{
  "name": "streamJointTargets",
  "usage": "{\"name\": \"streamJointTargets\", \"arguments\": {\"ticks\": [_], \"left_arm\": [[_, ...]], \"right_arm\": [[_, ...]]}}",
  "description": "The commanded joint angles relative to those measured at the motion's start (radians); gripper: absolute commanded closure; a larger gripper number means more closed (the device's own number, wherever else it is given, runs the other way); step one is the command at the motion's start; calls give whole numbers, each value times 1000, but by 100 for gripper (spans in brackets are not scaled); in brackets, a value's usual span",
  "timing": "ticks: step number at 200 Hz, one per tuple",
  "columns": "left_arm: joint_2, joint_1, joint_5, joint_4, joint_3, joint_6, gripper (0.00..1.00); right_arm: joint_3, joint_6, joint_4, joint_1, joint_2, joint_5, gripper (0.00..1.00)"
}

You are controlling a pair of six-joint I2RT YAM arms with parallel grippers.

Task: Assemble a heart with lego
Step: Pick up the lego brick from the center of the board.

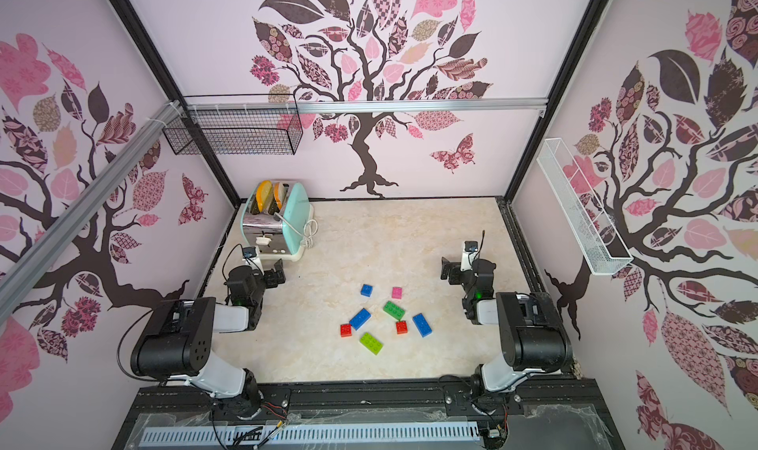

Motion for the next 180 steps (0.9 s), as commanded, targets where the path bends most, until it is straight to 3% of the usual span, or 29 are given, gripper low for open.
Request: {"name": "streamJointTargets", "arguments": {"ticks": [1,55,74,95,122,134,180], "left_arm": [[-7,1,37,23,13,5,3],[-12,-15,10,6,29,18,3],[-71,-16,-54,-194,106,-3,3],[-100,-17,-205,-392,194,-72,3],[-224,-42,-415,-537,197,-218,3],[-314,-55,-424,-589,181,-314,3],[-528,-371,-599,-819,219,-370,3]], "right_arm": [[32,9,-6,-6,-4,-13,0],[35,-23,-54,11,-54,-35,0],[106,-21,-220,11,-97,-40,0],[170,24,-358,10,-126,34,0],[247,95,-526,23,-160,86,0],[268,154,-551,29,-172,53,0],[366,210,-835,251,-256,136,0]]}}
